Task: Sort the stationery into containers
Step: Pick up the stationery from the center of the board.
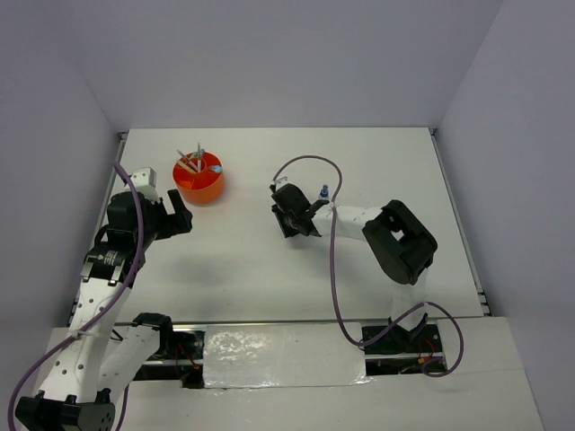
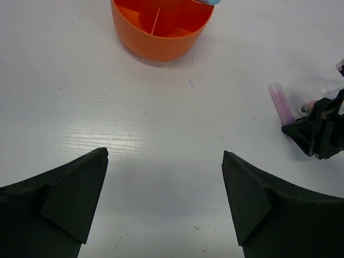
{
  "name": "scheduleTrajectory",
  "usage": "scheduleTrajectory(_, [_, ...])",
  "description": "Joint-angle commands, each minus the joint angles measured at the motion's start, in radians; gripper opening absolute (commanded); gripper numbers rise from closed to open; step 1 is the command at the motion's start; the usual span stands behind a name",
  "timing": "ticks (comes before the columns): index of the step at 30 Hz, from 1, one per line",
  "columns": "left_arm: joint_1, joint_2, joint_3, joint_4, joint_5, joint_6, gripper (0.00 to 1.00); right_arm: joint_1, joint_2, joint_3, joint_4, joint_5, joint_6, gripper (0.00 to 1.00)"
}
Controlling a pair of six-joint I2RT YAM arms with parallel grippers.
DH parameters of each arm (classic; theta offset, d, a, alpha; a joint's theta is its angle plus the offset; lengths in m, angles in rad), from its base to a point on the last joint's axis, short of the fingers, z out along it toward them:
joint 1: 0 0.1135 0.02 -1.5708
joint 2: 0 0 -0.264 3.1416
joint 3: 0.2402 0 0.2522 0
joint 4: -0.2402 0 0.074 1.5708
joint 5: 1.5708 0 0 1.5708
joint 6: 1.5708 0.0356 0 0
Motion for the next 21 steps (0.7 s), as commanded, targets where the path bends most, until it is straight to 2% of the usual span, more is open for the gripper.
scheduleTrajectory(1, [-0.007,-0.003,-0.001,0.036,0.019,0.022,0.99,-0.001,0.009,-0.033,0.025,-0.027,0.010,0.32])
scheduleTrajectory(2, [-0.007,0.000,-0.001,0.037,0.028,0.022,0.99,0.005,0.003,-0.031,0.022,-0.038,-0.014,0.20])
scheduleTrajectory(5, [-0.027,0.006,-0.003,0.055,0.120,0.020,0.99,0.057,-0.055,-0.048,0.028,-0.070,-0.096,0.06])
scheduleTrajectory(9, [-0.033,0.054,-0.047,0.112,0.356,0.011,0.99,0.210,-0.204,-0.134,0.165,-0.128,-0.249,0.05])
scheduleTrajectory(13, [-0.057,0.117,-0.050,0.125,0.507,0.023,0.99,0.292,-0.272,-0.117,0.184,-0.064,-0.309,0.05])
scheduleTrajectory(17, [-0.105,0.143,-0.054,0.131,0.567,0.031,0.99,0.322,-0.313,-0.109,0.210,-0.023,-0.333,0.05])
scheduleTrajectory(21, [-0.137,0.122,-0.060,0.143,0.610,0.032,0.99,0.344,-0.382,-0.169,0.324,-0.041,-0.350,0.05])
